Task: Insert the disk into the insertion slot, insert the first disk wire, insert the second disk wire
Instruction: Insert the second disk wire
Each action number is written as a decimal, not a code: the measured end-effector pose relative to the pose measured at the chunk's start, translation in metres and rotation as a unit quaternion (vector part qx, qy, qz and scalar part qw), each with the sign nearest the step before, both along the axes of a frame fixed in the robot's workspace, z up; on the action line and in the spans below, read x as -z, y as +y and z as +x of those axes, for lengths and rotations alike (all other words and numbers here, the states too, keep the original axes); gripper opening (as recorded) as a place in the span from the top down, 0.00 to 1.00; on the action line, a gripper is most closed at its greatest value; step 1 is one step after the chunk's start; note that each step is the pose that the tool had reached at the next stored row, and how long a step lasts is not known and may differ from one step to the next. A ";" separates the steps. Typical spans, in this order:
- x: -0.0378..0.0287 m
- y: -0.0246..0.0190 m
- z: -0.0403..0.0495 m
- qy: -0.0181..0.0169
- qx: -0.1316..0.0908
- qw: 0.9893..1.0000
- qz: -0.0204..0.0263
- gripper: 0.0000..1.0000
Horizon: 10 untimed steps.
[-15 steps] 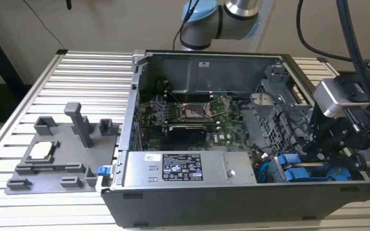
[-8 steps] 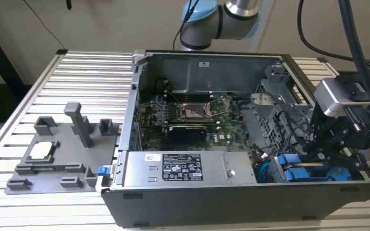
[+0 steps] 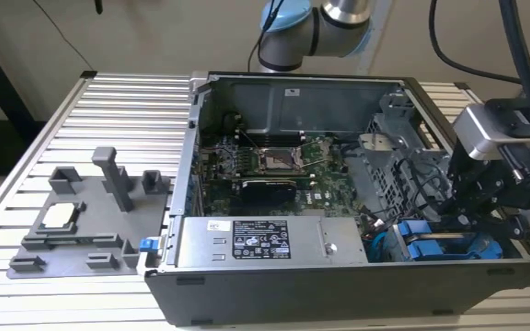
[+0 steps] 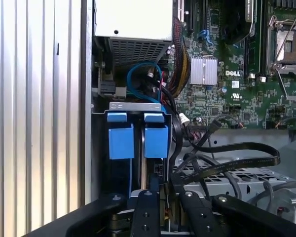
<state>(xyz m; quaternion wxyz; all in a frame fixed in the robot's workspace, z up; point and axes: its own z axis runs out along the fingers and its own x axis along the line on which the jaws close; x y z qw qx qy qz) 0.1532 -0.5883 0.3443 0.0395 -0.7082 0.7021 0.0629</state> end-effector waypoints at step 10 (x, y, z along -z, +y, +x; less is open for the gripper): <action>-0.0272 0.0000 0.0000 0.000 0.002 1.000 0.000 0.76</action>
